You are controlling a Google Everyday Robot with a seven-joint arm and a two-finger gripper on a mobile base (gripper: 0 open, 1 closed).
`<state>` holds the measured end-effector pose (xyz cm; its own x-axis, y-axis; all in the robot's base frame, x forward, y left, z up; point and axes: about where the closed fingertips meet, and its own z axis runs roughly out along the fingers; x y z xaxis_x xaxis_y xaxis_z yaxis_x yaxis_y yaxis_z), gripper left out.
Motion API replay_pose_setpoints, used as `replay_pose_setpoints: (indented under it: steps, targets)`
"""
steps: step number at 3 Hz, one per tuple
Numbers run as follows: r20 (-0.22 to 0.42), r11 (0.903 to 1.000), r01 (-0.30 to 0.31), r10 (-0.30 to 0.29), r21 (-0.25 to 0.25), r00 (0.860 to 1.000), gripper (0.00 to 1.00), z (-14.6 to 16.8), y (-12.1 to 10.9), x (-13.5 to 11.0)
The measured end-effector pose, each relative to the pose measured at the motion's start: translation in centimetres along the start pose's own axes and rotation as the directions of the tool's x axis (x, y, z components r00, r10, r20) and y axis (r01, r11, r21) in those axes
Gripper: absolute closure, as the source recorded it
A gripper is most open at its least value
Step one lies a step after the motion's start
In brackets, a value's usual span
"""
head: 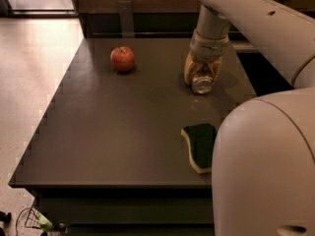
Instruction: Place orange can upright
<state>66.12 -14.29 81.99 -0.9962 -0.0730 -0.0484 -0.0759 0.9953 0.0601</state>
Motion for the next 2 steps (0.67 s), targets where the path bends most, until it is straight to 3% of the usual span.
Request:
replay_pose_setpoints:
  steps: [1, 2]
  targets:
    - [0.062, 0.9994, 0.034, -0.034, 0.002, 0.997, 1.00, -1.5, -0.3, 0.1]
    - [0.167, 0.9968, 0.078, -0.080, 0.018, 0.983, 1.00, -4.4, -1.1, 1.1]
